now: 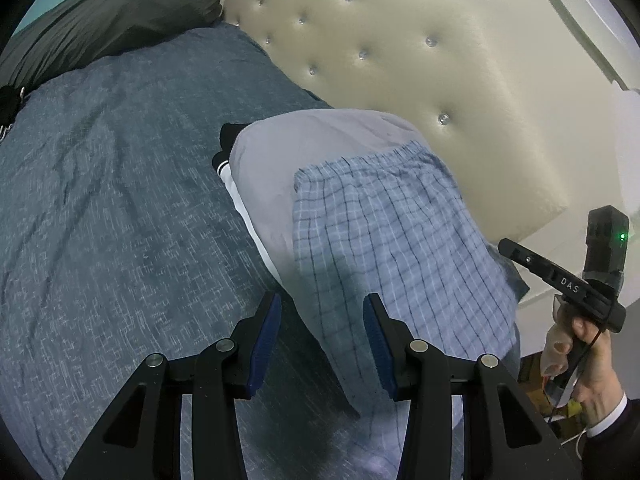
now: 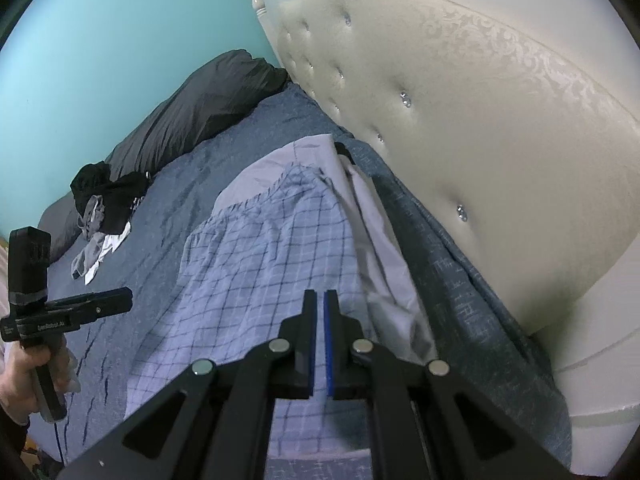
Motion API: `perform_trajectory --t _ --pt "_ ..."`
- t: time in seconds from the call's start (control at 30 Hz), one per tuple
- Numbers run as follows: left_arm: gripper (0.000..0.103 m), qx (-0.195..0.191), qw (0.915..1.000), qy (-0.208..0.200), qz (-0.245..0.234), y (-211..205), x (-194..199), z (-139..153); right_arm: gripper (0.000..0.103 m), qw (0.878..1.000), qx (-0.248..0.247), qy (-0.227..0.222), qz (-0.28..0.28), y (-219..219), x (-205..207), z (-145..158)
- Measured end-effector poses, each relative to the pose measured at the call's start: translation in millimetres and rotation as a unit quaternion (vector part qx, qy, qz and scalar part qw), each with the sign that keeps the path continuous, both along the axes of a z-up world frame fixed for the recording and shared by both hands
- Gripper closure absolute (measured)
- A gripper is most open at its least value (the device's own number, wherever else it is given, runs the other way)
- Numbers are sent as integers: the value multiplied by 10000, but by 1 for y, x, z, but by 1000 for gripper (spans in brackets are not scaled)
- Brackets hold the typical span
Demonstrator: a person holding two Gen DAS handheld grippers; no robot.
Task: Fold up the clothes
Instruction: 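Lay the shorts flat on the stack with the right gripper, then open it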
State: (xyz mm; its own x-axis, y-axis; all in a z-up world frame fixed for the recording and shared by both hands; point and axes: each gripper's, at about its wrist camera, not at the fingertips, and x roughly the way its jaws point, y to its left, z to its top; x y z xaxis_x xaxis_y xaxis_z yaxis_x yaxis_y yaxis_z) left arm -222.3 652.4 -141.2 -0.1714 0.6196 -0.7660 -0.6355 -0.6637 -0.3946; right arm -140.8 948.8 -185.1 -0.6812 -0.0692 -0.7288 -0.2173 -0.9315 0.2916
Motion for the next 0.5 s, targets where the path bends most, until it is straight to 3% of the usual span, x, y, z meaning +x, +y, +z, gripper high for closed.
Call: perform_trajectory --t 0.5 --pt "56 94 9998 164 -106 -22 42 30 100 9994 -1 192 -274 -33 39 14"
